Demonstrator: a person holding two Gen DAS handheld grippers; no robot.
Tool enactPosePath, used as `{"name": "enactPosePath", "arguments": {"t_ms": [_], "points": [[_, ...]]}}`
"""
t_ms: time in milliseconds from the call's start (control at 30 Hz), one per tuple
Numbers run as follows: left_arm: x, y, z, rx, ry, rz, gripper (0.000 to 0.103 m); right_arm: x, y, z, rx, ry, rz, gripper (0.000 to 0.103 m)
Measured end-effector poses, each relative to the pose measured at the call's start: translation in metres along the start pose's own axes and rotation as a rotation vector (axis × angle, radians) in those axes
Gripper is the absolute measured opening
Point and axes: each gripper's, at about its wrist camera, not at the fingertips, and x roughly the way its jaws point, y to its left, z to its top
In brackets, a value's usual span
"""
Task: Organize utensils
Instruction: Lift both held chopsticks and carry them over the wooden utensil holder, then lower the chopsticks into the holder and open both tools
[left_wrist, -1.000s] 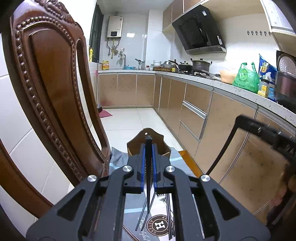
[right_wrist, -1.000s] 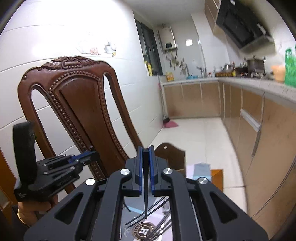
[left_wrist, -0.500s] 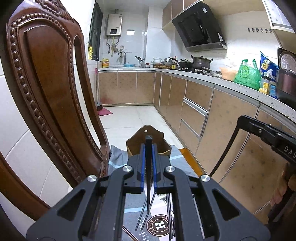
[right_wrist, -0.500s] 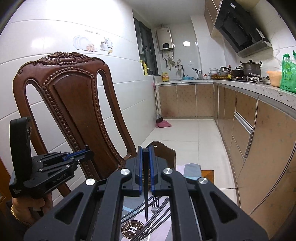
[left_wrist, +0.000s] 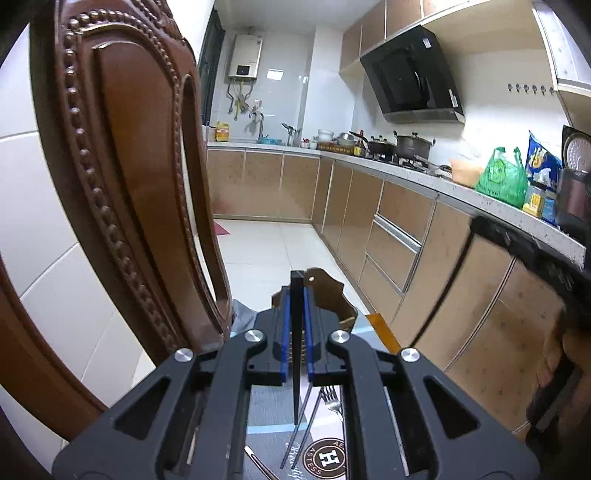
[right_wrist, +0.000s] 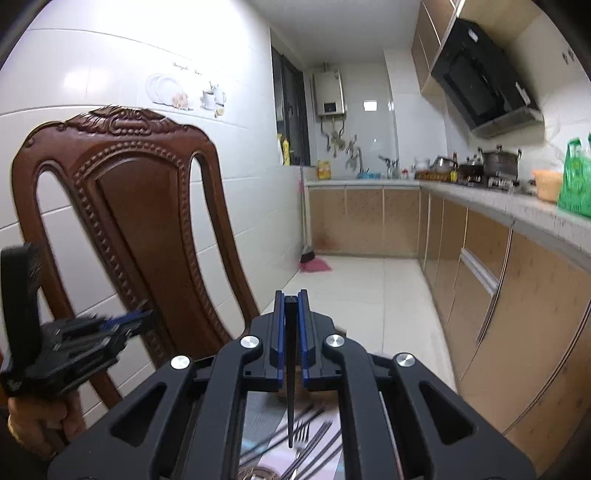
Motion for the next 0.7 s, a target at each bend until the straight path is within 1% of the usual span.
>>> {"name": "enactPosePath", "arguments": {"t_ms": [67, 167, 233, 333, 433, 533, 633, 700], "points": [[-0.003, 0.003, 0.001, 0.001, -0.009, 0.009, 0.006, 0.016, 0.000, 0.015, -0.015, -0.017, -0.036, 0.007], [-0.006, 0.011, 0.003, -0.017, -0.018, 0.000, 0.006, 0.046, -0.005, 0.031, -0.007, -0.036, -0.087, 0.007], [-0.008, 0.015, 0.004, -0.024, -0.024, -0.004, 0.006, 0.065, -0.008, 0.037, 0.014, -0.055, -0.114, 0.007], [-0.008, 0.018, 0.004, -0.031, -0.023, -0.012, 0.006, 0.090, -0.013, 0.037, 0.034, -0.069, -0.151, 0.007], [-0.005, 0.017, 0.003, -0.024, -0.018, -0.018, 0.006, 0.123, -0.019, 0.026, 0.055, -0.078, -0.211, 0.007], [-0.001, 0.018, 0.001, -0.024, -0.011, -0.016, 0.006, 0.146, -0.026, 0.010, 0.079, -0.059, -0.234, 0.007], [0.005, 0.021, 0.000, -0.032, -0.001, -0.019, 0.006, 0.161, -0.038, -0.009, 0.143, -0.041, -0.222, 0.007], [0.010, 0.020, 0.002, -0.035, 0.007, -0.018, 0.006, 0.167, -0.047, -0.020, 0.191, 0.001, -0.185, 0.008]]}}
